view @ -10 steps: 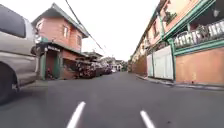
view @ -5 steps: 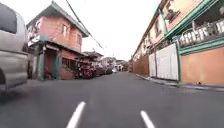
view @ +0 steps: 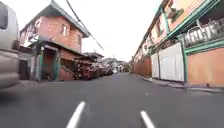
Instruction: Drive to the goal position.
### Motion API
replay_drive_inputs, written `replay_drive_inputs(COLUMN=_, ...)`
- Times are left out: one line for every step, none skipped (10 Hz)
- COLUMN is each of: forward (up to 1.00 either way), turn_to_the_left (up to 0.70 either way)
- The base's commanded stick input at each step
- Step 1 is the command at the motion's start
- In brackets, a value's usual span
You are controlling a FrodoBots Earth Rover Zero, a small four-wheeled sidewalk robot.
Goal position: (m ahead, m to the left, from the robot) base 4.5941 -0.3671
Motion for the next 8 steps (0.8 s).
replay_drive_inputs(forward=0.70, turn_to_the_left=0.00)
replay_drive_inputs(forward=0.70, turn_to_the_left=0.00)
replay_drive_inputs(forward=0.70, turn_to_the_left=0.00)
replay_drive_inputs(forward=0.70, turn_to_the_left=0.00)
replay_drive_inputs(forward=0.70, turn_to_the_left=0.00)
replay_drive_inputs(forward=0.70, turn_to_the_left=0.00)
replay_drive_inputs(forward=0.70, turn_to_the_left=0.00)
replay_drive_inputs(forward=0.70, turn_to_the_left=0.00)
